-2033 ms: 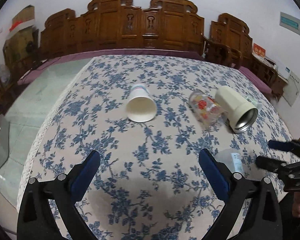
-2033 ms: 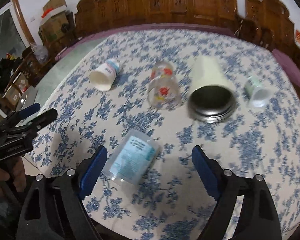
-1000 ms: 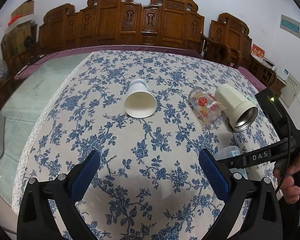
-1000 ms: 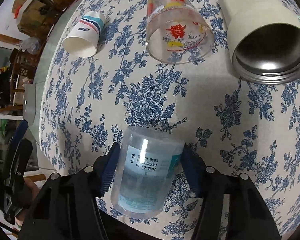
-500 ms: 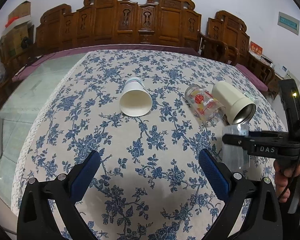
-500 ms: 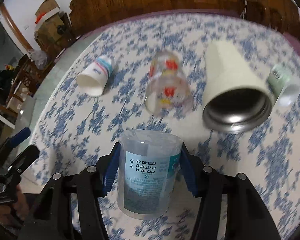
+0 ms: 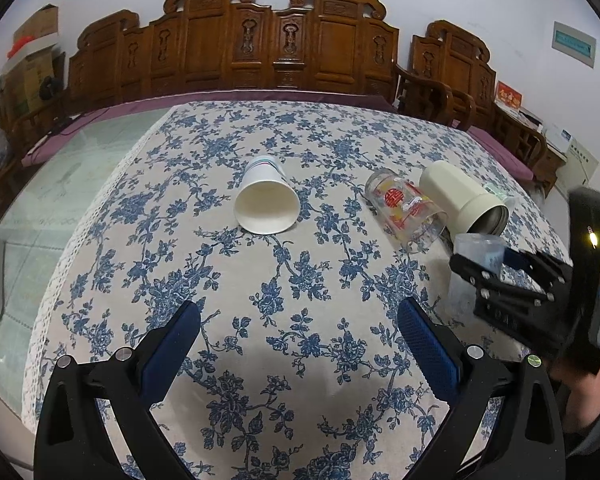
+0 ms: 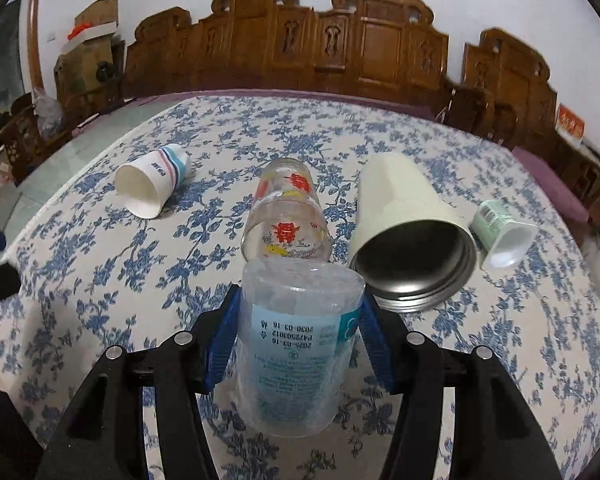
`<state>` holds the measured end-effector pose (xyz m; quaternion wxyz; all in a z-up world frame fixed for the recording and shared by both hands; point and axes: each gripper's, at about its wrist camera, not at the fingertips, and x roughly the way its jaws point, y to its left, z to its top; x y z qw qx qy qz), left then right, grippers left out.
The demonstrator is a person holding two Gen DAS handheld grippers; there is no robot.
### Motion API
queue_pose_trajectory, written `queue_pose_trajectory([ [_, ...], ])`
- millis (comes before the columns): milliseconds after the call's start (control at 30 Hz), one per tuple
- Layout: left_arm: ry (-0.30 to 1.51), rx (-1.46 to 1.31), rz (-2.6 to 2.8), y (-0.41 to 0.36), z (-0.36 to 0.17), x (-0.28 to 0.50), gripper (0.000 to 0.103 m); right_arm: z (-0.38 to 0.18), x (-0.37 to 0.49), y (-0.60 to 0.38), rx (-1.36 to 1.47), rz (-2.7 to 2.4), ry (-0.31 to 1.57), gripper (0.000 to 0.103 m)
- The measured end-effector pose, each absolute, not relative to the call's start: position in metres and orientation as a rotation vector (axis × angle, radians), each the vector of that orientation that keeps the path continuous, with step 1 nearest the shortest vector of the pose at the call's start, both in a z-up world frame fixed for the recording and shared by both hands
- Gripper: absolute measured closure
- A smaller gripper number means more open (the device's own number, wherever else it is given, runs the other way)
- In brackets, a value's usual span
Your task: Flip cup upside down
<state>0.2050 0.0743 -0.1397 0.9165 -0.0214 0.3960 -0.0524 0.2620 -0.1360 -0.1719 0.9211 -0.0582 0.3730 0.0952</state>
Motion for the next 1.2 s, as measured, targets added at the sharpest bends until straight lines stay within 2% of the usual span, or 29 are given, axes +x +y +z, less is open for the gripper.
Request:
queue_pose_trajectory([
  [200, 0.813, -0.041, -0.11, 0.073, -0.139, 0.204, 0.008, -0.174, 0.235, -0.133, -0.161, 0.196, 0.733, 0.044],
  [500, 0.813, -0.032, -0.107, 0.07, -0.139, 0.203, 0.008, -0.178, 0.231, -0.139, -0.107, 0.218, 0.815, 0.044],
  [667, 0.811, -0.027, -0.11, 0.068, -0.139, 0.204, 0.008, -0.179, 0.225, -0.146, -0.037, 0.259, 0.866, 0.029],
  [867, 0.809, -0.002, -0.096, 0.063, -0.142, 0.202, 0.008, -0.169, 0.208, -0.155, -0.011, 0.28, 0.857, 0.016],
  [1200, 0.798, 0.034, -0.029, 0.051, -0.141, 0.191, 0.008, -0.139, 0.177, -0.187, 0.043, 0.239, 0.816, 0.012],
])
